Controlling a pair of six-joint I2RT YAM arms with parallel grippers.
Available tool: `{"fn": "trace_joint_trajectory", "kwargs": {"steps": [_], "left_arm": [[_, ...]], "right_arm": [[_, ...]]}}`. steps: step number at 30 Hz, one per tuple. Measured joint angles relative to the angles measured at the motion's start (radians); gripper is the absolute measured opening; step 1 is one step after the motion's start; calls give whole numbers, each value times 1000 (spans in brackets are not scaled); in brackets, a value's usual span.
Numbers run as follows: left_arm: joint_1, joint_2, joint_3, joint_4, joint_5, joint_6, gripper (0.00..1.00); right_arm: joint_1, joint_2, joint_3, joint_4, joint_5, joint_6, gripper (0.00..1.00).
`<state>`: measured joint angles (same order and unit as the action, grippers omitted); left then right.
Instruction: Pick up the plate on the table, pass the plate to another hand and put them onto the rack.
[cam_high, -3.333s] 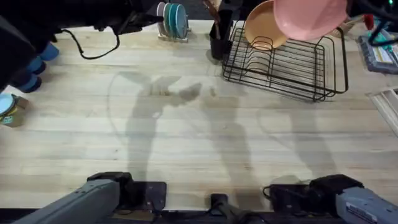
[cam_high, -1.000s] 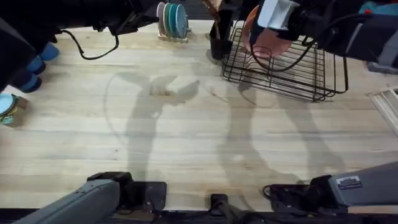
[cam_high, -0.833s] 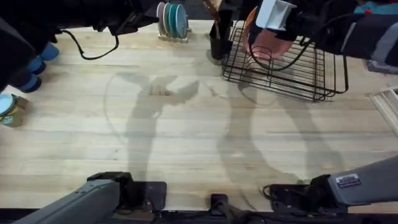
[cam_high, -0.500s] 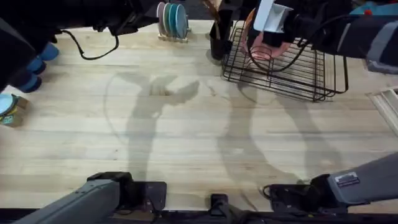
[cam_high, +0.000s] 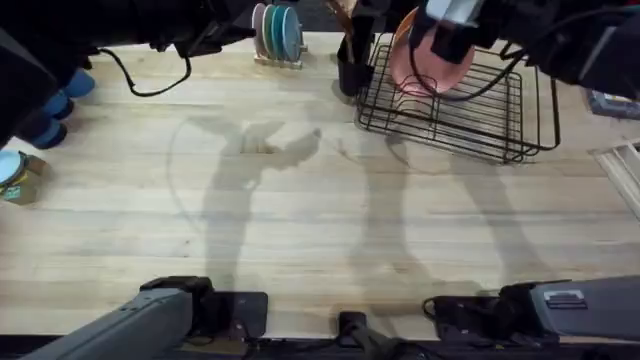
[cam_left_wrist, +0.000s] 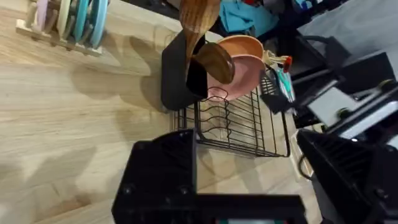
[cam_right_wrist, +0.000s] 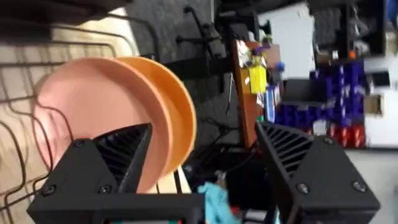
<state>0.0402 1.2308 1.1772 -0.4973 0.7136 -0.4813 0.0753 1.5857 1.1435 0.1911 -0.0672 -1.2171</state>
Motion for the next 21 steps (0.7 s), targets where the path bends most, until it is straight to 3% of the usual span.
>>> {"fn": "trace_joint_trajectory", "kwargs": {"steps": [7, 15, 21], "left_arm": [[0, 0, 0, 0, 0, 37, 995], [0, 0, 0, -55, -5, 113, 995], [0, -13, 0, -175, -97, 193, 995]], "right_arm": [[18, -120, 0, -201, 102, 277, 993], [93, -312, 0, -507, 135, 610, 993], [106, -438, 0, -681, 135, 883, 992]]}}
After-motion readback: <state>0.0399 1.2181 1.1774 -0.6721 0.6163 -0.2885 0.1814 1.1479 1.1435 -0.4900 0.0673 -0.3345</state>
